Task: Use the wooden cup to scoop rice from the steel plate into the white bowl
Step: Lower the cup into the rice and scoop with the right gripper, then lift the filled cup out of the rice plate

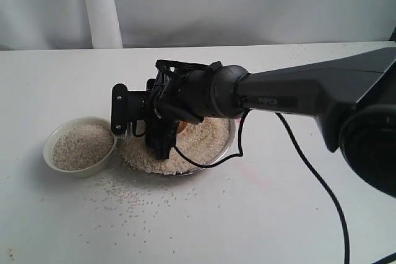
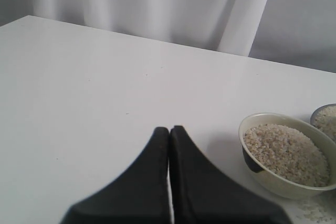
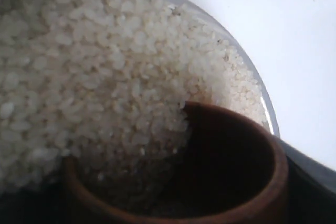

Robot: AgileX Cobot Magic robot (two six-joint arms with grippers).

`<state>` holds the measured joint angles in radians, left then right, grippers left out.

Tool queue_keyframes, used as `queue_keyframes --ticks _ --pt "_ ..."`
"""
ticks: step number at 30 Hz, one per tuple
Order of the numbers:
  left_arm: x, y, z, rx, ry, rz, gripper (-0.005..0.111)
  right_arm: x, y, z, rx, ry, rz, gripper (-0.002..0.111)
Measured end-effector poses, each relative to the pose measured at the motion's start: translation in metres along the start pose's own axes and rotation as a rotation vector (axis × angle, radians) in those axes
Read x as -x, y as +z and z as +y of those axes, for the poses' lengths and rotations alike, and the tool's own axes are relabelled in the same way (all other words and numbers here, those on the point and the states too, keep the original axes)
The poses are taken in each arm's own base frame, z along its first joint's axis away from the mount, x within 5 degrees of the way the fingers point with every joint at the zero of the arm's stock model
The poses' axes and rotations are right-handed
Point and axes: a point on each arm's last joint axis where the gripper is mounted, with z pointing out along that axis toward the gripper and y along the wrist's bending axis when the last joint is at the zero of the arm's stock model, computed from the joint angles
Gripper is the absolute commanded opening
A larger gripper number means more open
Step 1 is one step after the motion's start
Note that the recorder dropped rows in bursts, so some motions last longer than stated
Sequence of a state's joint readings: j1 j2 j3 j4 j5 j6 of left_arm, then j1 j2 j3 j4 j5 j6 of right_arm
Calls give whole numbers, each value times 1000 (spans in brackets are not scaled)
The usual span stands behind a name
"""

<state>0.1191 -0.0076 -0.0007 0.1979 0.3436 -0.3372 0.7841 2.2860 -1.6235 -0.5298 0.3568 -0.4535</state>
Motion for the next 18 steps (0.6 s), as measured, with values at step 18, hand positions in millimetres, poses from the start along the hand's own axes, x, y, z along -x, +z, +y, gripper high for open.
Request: queue_keyframes --ticks 18 --pt "0 0 0 0 0 0 0 -28 5 -16 51 401 -28 0"
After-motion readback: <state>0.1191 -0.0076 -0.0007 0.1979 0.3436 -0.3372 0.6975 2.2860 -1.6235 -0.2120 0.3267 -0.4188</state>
